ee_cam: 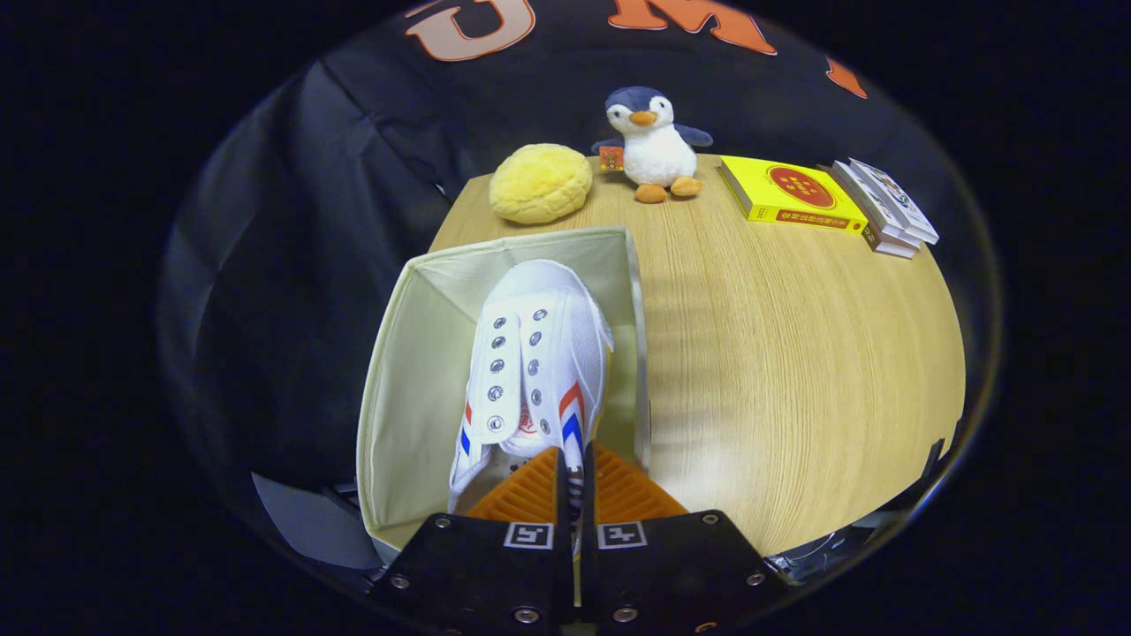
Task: Open the storage box then place both shoes into the box .Put the left shoe in first, then the right shoe, with the right side of both shoes facing outward in a uniform manner.
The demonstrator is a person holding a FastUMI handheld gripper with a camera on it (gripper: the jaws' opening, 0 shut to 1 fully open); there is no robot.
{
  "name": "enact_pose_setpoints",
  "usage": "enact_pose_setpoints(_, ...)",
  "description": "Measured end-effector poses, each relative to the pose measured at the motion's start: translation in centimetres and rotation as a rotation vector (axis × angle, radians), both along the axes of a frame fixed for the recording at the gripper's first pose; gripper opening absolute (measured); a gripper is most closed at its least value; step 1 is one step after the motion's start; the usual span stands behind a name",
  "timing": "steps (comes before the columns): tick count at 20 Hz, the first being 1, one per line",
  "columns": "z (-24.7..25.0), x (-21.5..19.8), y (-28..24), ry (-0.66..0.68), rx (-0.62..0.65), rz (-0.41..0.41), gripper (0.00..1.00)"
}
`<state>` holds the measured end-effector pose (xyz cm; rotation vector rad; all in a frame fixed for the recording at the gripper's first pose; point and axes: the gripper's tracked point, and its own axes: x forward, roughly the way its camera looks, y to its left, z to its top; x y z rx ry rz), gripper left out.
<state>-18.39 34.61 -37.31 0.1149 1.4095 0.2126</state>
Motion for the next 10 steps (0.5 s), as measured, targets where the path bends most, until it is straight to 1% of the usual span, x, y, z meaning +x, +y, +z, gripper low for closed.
enact_pose_setpoints(1, -0.1, -0.3, 0.2, 0.011, -0.006, 0.003, 0.04)
enact_pose_setpoints(2, 0.0, -0.4, 0.5, 0.016, -0.009, 0.004, 0.11)
enact_pose_setpoints(3, 0.1, -0.4, 0.6, 0.016, -0.011, 0.003, 0.13)
enact_pose_setpoints(4, 0.2, -0.2, 0.6, 0.006, -0.010, 0.001, 0.19)
enact_pose_setpoints(7, 1.8, 1.7, 0.7, -0.067, 0.034, 0.000, 0.18)
enact_pose_setpoints(10, 3.6, 3.8, -1.0, -0.143, 0.045, 0.004, 0.18)
